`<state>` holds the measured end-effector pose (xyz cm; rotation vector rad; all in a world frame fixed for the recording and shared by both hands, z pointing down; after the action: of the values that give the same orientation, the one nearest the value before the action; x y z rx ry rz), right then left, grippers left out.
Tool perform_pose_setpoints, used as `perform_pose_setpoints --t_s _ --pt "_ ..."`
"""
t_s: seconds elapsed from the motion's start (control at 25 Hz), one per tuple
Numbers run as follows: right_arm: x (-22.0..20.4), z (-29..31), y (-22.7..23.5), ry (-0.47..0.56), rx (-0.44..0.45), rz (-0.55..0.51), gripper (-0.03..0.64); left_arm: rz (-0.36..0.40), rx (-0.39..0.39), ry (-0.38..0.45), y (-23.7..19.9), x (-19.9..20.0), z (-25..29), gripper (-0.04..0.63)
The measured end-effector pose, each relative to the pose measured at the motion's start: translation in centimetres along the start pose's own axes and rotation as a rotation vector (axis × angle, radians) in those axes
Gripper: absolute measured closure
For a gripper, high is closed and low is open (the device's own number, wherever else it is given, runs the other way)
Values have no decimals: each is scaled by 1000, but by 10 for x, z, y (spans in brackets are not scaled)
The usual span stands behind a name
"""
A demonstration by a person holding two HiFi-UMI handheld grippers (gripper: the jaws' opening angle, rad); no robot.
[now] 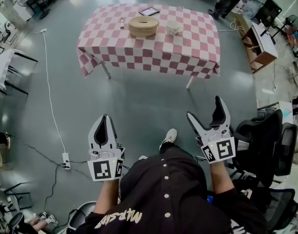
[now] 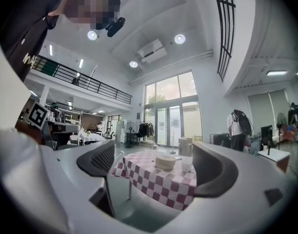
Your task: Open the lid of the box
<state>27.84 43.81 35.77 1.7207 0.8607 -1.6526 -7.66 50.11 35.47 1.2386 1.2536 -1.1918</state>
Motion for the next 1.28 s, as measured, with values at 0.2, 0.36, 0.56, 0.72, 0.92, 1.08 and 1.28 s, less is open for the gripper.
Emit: perform_pose_setpoints --t_s 0.2,0.36,0.56,0.72,0.92,1.08,1.28 --pt "-3 6 15 -1 -21 4 106 8 4 -7 4 -1 12 598" --pt "-6 18 31 -1 -11 15 106 14 6 -7 11 0 31 598" --pt "-7 35 56 -2 16 16 106 20 14 4 26 2 55 598" --pt "-6 48 80 -6 41 7 106 15 31 10 43 2 75 598" --pt "-9 64 114 -10 66 22 106 10 56 9 63 -1 99 598" --pt "-11 73 134 -14 98 30 106 14 88 9 76 0 109 598" --pt "-18 82 156 -3 129 63 106 9 126 7 91 -4 117 598"
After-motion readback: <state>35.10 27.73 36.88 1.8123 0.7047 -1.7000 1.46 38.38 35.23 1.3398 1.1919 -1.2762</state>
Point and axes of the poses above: the fingertips, and each gripper's own axes: z forward along the fingers, y to its right, x out of its top, the point moved 7 cm from there along -z, backward along the fingers, and after that the axes turned 8 degrees about x, right-handed, at the moved point
